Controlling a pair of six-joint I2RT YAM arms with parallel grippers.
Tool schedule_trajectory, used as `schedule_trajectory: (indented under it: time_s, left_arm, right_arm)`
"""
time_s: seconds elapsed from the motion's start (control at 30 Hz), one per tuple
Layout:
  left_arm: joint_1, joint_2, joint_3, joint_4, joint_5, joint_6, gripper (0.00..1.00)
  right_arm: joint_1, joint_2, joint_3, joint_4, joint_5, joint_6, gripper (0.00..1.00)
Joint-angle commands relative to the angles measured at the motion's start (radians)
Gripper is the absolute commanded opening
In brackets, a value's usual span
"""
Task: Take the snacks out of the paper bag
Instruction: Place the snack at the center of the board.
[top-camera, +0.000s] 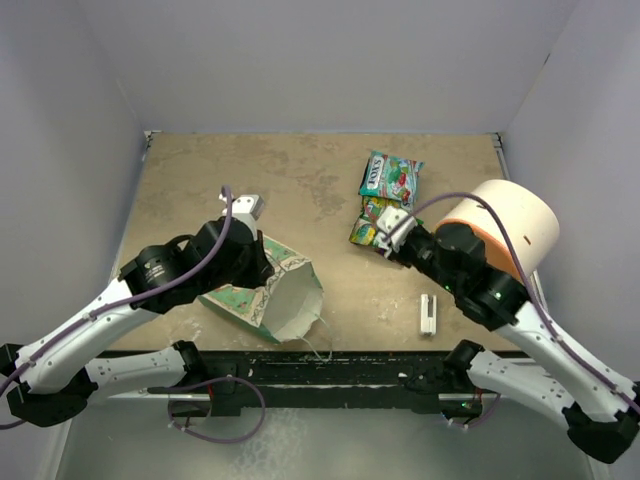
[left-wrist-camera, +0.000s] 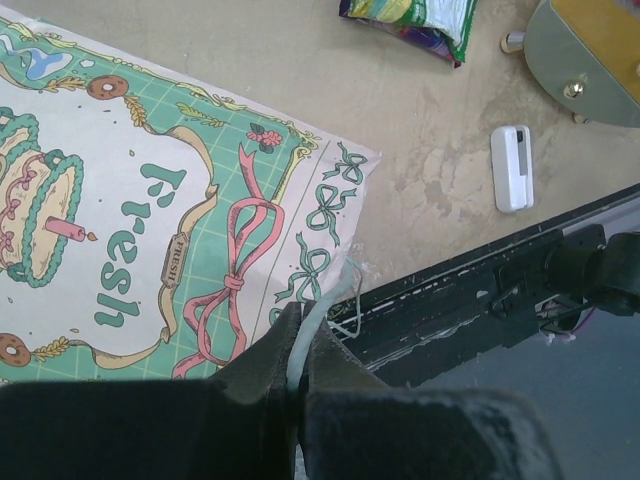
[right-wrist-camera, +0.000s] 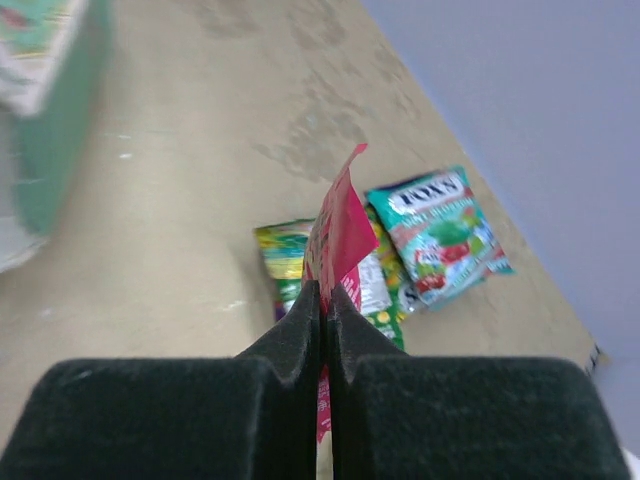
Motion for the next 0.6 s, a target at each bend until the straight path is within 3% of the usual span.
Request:
schedule_trajectory:
  time_s: [0.0, 0.1, 0.27, 0.57]
  left_arm:
    - [0.002, 0.002, 0.019, 0.054, 0.022, 0.037, 0.00]
    - [0.002, -0.002, 0.021, 0.061, 0.031, 0.040, 0.00]
    - [0.003, -0.019, 0.028, 0.063, 0.037, 0.043, 0.03]
    - [0.002, -0.042, 0.032, 0.051, 0.016, 0.025, 0.00]
  right_arm:
    - [-0.167, 0.180, 0.020, 0.165, 0.063, 0.051, 0.00]
    - [-0.277, 0.373, 0.113, 0.140, 0.016, 0.022, 0.00]
    - [-0.324, 0.671, 0.297, 0.025, 0.139, -0.099, 0.00]
    - [-0.339, 0.840, 0.354, 0.013, 0.117, -0.110, 0.00]
